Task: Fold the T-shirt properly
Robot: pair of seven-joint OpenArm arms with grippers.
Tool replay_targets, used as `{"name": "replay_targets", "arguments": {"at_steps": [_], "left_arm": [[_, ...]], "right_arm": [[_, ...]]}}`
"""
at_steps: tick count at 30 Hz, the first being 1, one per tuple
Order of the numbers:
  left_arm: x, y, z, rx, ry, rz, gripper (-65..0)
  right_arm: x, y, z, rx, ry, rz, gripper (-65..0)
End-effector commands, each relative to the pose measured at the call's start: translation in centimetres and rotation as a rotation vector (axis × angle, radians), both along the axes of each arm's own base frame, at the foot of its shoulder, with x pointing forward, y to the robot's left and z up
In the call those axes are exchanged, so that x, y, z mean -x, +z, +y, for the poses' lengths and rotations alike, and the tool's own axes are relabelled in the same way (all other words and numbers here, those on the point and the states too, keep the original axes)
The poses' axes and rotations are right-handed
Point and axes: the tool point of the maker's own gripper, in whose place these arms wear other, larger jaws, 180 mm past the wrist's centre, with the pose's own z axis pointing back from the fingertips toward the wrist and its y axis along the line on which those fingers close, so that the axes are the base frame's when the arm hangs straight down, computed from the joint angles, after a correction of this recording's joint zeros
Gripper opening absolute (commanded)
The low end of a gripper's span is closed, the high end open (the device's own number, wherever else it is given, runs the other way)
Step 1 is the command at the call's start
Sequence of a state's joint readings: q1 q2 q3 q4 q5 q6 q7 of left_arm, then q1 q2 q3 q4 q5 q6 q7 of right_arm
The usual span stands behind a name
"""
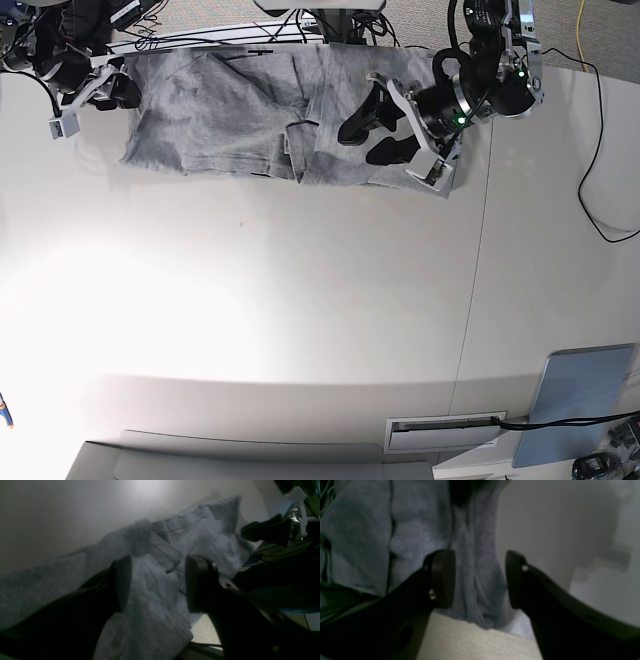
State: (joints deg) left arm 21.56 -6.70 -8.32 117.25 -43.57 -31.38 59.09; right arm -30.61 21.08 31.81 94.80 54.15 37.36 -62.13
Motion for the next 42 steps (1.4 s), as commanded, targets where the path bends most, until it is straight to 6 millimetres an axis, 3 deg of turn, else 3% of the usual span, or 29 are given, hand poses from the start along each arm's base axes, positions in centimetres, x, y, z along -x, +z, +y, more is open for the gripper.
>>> {"name": "replay_targets", "arguments": {"at_steps": [1, 10, 17, 29, 39, 42], "left_arm": [[-0.3, 1.1, -0.1, 0.023, 0.002, -0.036, -30.5], [-0.4, 1.2, -0.2, 0.027, 0.004, -0.039, -30.5], [-0.3, 1.1, -0.2, 0.024, 0.002, -0.036, -30.7], [-0.3, 1.1, -0.2, 0.025, 0.002, -0.037, -30.7], [-0.2, 1.0, -0.1, 0.019, -0.002, -0.031, -30.7], [-0.2, 0.9, -0.1, 0.017, -0.003, -0.029, -30.7]], "right_arm": [[-1.1, 1.2, -0.4, 0.001, 0.005, -0.051, -32.4], [-0.8, 0.1, 1.0, -0.005, 0.076, 0.045, -32.3], [-0.3, -2.6, 1.6, -0.011, 0.011, 0.114, -32.3], [0.5, -3.3, 6.3, -0.139, 0.099, 0.151, -32.4], [0.1, -3.7, 7.3, -0.136, 0.101, 0.122, -32.5], [-0.3, -3.8, 8.0, -0.149, 0.096, 0.110, -36.0]]}}
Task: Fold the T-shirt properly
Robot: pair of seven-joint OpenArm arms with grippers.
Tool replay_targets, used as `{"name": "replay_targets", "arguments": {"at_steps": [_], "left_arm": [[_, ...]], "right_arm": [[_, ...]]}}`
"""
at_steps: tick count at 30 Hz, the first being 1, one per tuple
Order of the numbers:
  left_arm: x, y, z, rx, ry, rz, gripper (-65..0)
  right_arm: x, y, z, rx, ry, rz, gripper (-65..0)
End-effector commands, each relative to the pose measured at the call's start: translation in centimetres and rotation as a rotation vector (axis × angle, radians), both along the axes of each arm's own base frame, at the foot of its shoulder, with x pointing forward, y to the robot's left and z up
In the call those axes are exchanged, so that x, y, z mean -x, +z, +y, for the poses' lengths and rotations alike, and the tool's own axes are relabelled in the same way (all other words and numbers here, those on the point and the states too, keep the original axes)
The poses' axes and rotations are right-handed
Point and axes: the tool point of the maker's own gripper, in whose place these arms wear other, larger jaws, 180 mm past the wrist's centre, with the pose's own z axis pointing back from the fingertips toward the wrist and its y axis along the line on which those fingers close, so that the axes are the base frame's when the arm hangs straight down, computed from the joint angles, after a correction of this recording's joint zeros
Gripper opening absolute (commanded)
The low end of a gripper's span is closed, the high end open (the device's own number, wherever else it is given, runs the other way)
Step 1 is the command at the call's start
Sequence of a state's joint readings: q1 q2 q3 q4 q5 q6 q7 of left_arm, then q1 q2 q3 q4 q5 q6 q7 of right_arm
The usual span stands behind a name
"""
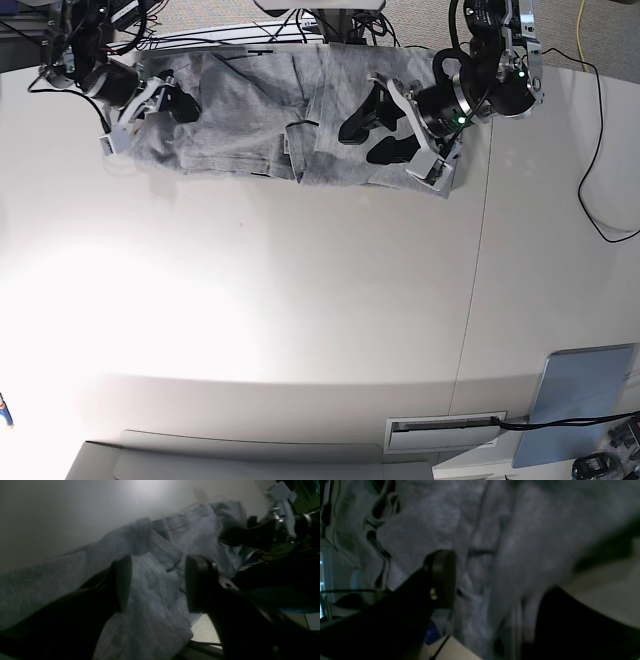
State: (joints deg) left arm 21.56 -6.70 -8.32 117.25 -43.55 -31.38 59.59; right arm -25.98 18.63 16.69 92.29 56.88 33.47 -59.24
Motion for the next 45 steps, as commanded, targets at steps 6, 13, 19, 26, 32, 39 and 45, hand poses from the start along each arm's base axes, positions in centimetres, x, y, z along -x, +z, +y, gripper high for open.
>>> {"name": "replay_targets", "arguments": {"at_steps": [6, 13, 19, 26, 32, 39, 45], "left_arm": [[-0.3, 0.7, 0.1, -0.001, 0.002, -0.033, -30.7], [-0.3, 0.4, 0.3, -0.023, 0.004, -0.030, -30.7], [0.0, -0.4, 1.4, -0.079, -0.003, -0.021, -30.7], [0.0, -1.8, 2.6, -0.142, 0.008, -0.005, -30.7], [-0.1, -3.9, 2.5, -0.078, 0.035, 0.029, -30.7], [1.2, -6.1, -0.3, 0.007, -0.025, 0.093, -30.7], [1.8, -7.8, -2.0, -0.008, -0.063, 0.136, -30.7]], "right_arm": [[0.7, -1.2, -0.6, 0.070, 0.029, 0.065, -50.1], [-0.5, -1.0, -1.0, 0.122, 0.060, 0.017, -65.0], [-3.1, 0.2, -5.1, 0.259, 0.003, -0.059, -65.0], [-5.7, 4.9, -12.4, 0.403, -0.104, -0.141, -65.0], [-6.0, 9.4, -8.8, 0.397, 0.022, -0.195, -65.0], [-5.8, 10.7, 2.0, 0.302, 0.165, -0.303, -65.0], [-5.5, 9.2, 10.9, 0.210, 0.240, -0.304, -65.0]]}}
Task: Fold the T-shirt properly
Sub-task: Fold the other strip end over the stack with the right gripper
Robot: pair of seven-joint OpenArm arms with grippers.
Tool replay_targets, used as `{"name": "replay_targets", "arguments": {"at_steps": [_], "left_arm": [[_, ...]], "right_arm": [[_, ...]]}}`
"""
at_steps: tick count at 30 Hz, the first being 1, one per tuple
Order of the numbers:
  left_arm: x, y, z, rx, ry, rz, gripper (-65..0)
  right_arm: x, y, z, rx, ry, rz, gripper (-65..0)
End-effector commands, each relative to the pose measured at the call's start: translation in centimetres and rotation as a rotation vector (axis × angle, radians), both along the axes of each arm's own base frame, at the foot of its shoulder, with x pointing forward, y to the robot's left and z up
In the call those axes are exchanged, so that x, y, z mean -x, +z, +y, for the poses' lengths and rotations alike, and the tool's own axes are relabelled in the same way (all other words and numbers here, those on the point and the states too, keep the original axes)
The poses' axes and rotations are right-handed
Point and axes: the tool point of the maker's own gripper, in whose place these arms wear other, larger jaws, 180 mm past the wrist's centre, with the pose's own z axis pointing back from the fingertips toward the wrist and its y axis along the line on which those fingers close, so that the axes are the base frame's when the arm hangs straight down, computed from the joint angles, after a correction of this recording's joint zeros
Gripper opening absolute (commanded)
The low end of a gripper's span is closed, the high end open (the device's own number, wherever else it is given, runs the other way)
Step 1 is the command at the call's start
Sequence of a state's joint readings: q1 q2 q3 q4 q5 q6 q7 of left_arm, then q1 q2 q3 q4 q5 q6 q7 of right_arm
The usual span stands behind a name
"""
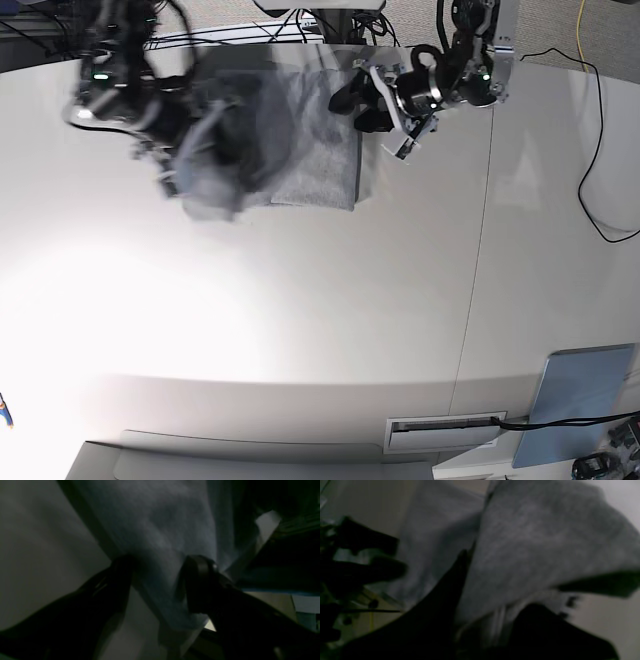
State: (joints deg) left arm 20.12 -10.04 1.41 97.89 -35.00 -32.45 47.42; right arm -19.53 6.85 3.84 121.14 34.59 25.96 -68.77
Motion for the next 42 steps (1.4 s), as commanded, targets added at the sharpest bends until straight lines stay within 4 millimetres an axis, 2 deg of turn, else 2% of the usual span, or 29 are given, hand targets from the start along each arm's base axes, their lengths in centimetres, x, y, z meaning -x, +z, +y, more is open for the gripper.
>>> {"name": "replay_targets", "arguments": {"at_steps": [1, 3, 5, 12, 17, 20, 26, 32, 34, 35, 37, 39, 42], "left_arm": [[-0.7, 1.1, -0.4, 0.034, 0.006, -0.040, -30.7], [-0.9, 1.3, -0.4, 0.043, 0.014, -0.050, -30.7], [-0.9, 1.3, -0.4, 0.041, 0.013, -0.050, -30.7], [-0.8, 0.9, -0.1, 0.010, 0.005, -0.053, -30.7], [-0.8, 0.8, -0.1, 0.007, 0.004, -0.053, -30.7], [-1.1, 0.8, 0.5, 0.001, 0.022, -0.056, -30.7], [-2.2, 0.8, 3.9, -0.017, 0.106, -0.041, -30.7], [-3.4, 2.8, 7.9, 0.039, 0.202, -0.070, -30.9], [-4.2, 4.3, 9.3, 0.064, 0.256, -0.111, -35.2], [-4.4, 5.2, 9.7, 0.086, 0.268, -0.132, -39.6], [-4.0, 7.0, 9.0, 0.135, 0.215, -0.154, -51.1], [-3.0, 8.1, 7.5, 0.192, 0.142, -0.127, -59.6], [-1.0, 9.2, 4.6, 0.288, 0.014, -0.074, -61.3]], "right_arm": [[-0.4, 1.0, 1.5, -0.033, 0.019, -0.044, -65.0], [-0.2, 0.8, 3.7, -0.038, 0.050, -0.045, -65.0], [-0.2, 0.5, 5.0, -0.016, 0.055, -0.054, -65.0], [-0.2, 0.6, 7.4, 0.038, 0.109, -0.124, -65.0], [0.7, 1.5, 9.8, -0.049, 0.187, -0.134, -40.6], [1.5, 2.8, 12.0, -0.178, 0.232, -0.130, -38.8], [1.8, 5.7, 14.7, -0.331, 0.287, -0.176, -38.8], [0.7, 5.9, 13.2, -0.191, 0.270, -0.247, -38.8], [-0.1, 5.3, 11.8, -0.090, 0.233, -0.267, -39.0], [-0.6, 4.8, 10.8, -0.035, 0.200, -0.267, -39.1], [-1.7, 4.0, 8.5, 0.079, 0.118, -0.274, -41.3], [-3.1, 3.8, 6.1, 0.183, 0.044, -0.313, -49.6], [-5.1, 4.4, 2.5, 0.336, -0.052, -0.385, -61.3]]}}
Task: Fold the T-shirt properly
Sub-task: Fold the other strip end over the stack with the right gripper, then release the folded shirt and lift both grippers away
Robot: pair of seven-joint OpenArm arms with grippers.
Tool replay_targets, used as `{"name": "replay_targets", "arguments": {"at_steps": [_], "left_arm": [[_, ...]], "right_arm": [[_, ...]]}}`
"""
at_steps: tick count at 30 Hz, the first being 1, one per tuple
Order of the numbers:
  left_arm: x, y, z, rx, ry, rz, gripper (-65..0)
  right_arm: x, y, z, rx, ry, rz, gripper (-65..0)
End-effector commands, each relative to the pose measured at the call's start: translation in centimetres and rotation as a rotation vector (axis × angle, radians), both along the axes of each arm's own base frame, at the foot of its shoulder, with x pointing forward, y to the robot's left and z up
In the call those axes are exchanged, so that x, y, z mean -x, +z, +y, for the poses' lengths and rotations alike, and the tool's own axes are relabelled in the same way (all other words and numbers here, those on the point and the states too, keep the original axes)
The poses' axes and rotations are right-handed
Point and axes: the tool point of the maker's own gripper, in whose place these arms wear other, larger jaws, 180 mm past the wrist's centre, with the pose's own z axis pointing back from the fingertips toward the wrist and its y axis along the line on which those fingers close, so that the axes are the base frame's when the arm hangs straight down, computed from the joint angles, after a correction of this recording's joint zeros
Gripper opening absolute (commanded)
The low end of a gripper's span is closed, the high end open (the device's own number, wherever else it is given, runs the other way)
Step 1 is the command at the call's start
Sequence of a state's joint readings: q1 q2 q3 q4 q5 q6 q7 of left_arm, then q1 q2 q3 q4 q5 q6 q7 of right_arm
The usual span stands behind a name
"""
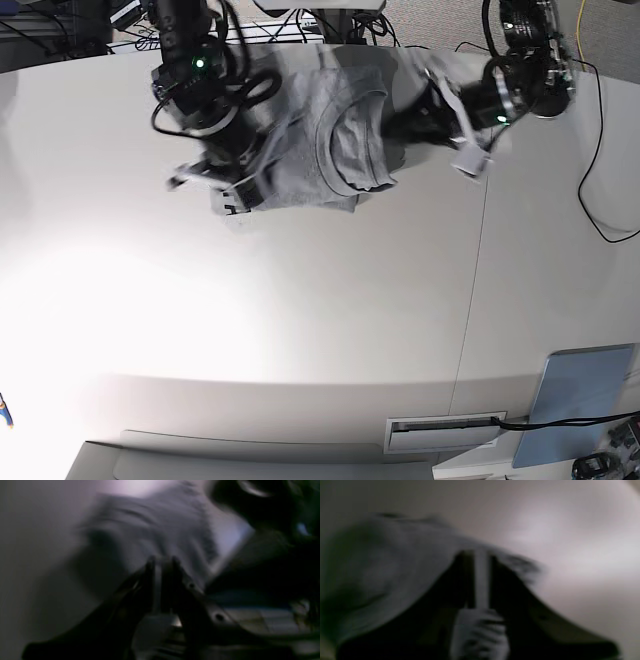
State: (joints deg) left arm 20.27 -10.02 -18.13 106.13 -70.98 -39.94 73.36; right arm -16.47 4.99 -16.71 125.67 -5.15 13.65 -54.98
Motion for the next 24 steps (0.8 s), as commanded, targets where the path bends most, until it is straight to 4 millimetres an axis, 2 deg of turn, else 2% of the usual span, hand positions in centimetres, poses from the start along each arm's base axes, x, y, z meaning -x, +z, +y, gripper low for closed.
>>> {"name": "replay_targets", "arguments": {"at_steps": [1, 4, 8, 13, 16, 19, 24], "left_arm": [[0.3, 1.1, -1.0, 0.040, -0.040, -0.017, -61.3], [2.1, 0.5, -3.9, 0.046, -0.157, 0.012, -61.3], [4.1, -2.4, -6.2, -0.082, -0.266, 0.042, -61.3], [6.1, -5.7, -6.8, -0.183, -0.343, 0.109, -61.3], [6.5, -7.4, -6.2, -0.228, -0.343, 0.151, -61.3], [5.2, -9.1, -4.7, -0.294, -0.265, 0.139, -61.3], [0.7, -9.9, -1.1, -0.377, -0.097, 0.059, -61.3]], "right_arm": [[-1.0, 1.3, -0.8, 0.008, -0.021, -0.064, -63.3], [-2.3, 0.7, -3.8, 0.039, -0.092, -0.067, -64.3], [-4.1, -1.9, -6.5, 0.011, -0.162, 0.004, -65.0], [-6.1, -5.9, -7.0, 0.021, -0.142, 0.113, -65.0], [-6.3, -8.5, -7.4, 0.037, -0.138, 0.219, -65.0], [-5.7, -9.2, -7.8, 0.056, -0.141, 0.263, -65.0], [-4.7, -8.6, -7.7, 0.063, -0.136, 0.260, -65.0]]}}
